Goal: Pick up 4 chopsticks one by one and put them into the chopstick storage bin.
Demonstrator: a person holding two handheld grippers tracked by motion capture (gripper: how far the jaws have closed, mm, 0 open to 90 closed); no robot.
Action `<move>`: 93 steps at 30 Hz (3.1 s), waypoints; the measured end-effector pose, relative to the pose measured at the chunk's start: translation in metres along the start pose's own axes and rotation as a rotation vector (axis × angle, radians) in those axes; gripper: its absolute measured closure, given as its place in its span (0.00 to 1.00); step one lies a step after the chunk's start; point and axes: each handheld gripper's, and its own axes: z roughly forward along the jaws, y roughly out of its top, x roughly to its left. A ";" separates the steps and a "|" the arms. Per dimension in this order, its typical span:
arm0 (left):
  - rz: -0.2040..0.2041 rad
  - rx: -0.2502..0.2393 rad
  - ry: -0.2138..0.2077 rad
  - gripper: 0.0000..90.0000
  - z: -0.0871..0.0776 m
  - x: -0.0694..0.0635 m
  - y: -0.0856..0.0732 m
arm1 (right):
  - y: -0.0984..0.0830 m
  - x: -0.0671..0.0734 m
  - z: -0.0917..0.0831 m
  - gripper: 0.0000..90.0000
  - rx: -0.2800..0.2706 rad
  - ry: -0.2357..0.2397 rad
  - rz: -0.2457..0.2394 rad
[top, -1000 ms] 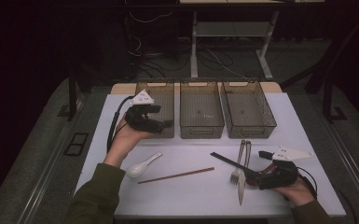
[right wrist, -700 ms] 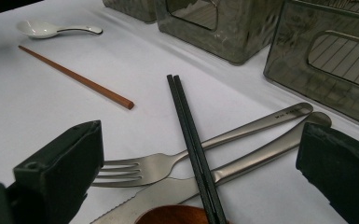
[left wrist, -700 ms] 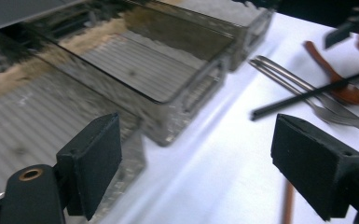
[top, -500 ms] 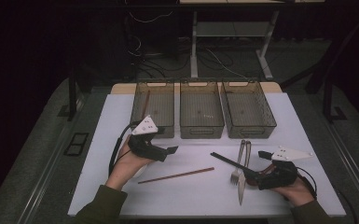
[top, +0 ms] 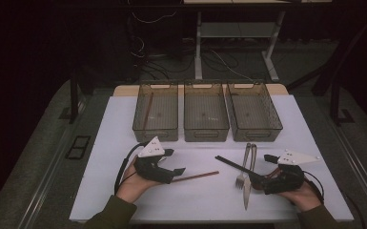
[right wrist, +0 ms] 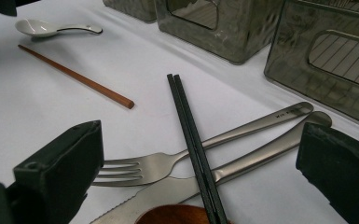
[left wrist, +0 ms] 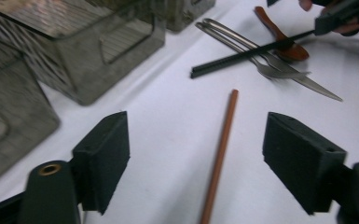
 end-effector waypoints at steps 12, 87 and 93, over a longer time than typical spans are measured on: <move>0.015 0.075 -0.076 0.56 0.013 0.001 -0.013 | 0.000 0.000 0.001 0.01 0.003 0.000 -0.003; 0.024 0.195 -0.141 0.93 0.029 -0.001 -0.014 | -0.002 0.003 0.004 0.01 0.013 0.024 -0.003; -0.006 0.174 -0.126 0.93 0.024 0.002 -0.009 | -0.002 0.003 0.004 0.01 0.017 0.025 -0.005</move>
